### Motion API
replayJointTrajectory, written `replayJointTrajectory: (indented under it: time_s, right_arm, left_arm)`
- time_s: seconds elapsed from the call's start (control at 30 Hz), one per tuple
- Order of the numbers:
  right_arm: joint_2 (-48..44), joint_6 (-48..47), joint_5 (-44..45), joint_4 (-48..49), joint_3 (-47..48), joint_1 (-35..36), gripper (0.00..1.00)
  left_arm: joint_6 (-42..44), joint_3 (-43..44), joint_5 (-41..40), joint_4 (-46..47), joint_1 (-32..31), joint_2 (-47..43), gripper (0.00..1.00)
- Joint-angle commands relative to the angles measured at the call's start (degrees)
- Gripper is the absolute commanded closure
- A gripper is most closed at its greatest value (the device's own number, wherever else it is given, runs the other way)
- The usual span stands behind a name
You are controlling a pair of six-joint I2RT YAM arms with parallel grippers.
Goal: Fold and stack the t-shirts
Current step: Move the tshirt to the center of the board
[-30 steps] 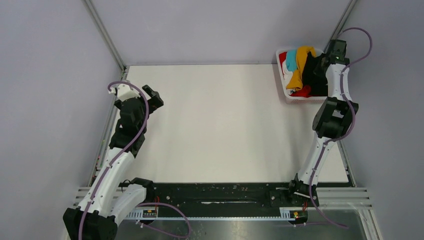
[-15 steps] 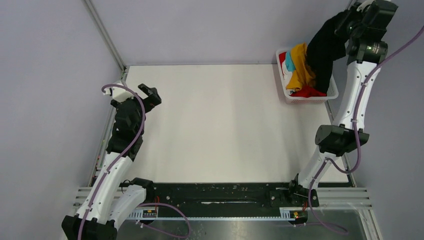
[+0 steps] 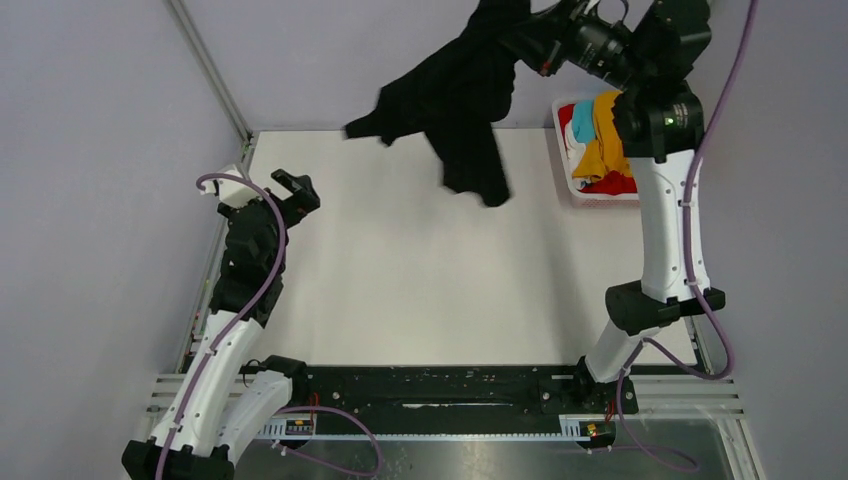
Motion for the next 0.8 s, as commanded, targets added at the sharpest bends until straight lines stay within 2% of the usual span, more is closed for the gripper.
replayJointTrajectory:
  time_s: [0.0,0.07,0.13,0.2,0.27,0.3,0.33,0.37,0.43,0.5,0.63,0.77]
  right_arm:
    - [2.7,4.4,-7.4,6.8,0.2,3.3,1.00]
    - [2.4,2.1,-4.0,2.8,-3.8,3.2,1.00]
    - [0.3,-2.6,1.2,0.5,-12.7,2.9,1.00]
    - [-2.5,-4.8,6.5,2.3,-25.9,1.9,0.98]
    - [-5.3,-4.5,9.6,7.4,-40.9,-0.7,0.88]
    - [-6.2,-3.0,10.8,10.3,-47.8,-2.6,0.73]
    - [-6.7,-0.9,11.5,12.9,-54.3,-5.0,0.52]
    - [-6.7,2.1,13.3,14.4,-59.3,-7.3,0.38]
    - [-5.9,4.6,16.8,13.1,-64.1,-11.7,0.14]
    - [-6.2,-0.8,23.8,6.7,-64.2,-11.1,0.03]
    - [-8.5,-5.3,31.2,3.8,-66.6,-6.2,0.01]
    - [-8.4,-10.9,41.8,-2.1,-66.9,4.7,0.01]
  left_arm:
    - [-3.1,2.4,-2.8,-4.4,0.0,-2.3,0.01]
    - [-4.8,2.7,-4.9,-7.8,0.0,-2.9,0.01]
    - [-6.8,2.5,-6.6,-11.0,0.0,-3.5,0.01]
    - [-8.1,1.6,-7.4,-13.4,0.0,-4.1,0.01]
    - [-9.5,0.6,-8.3,-15.6,0.0,-4.7,0.01]
    - [-10.2,0.1,-8.9,-16.7,0.0,-4.9,0.01]
    - [-11.0,-0.6,-9.4,-17.6,0.0,-5.0,0.01]
    - [-11.7,-0.9,-9.6,-18.5,0.0,-5.0,0.01]
    - [-12.5,-1.8,-9.1,-19.4,0.0,-4.6,0.01]
    - [-13.4,-2.5,-7.9,-19.6,0.0,-3.3,0.01]
    - [-17.3,-3.0,-4.8,-20.9,1.3,3.1,0.01]
    - [-20.8,-3.8,5.6,-20.8,8.5,11.8,0.01]
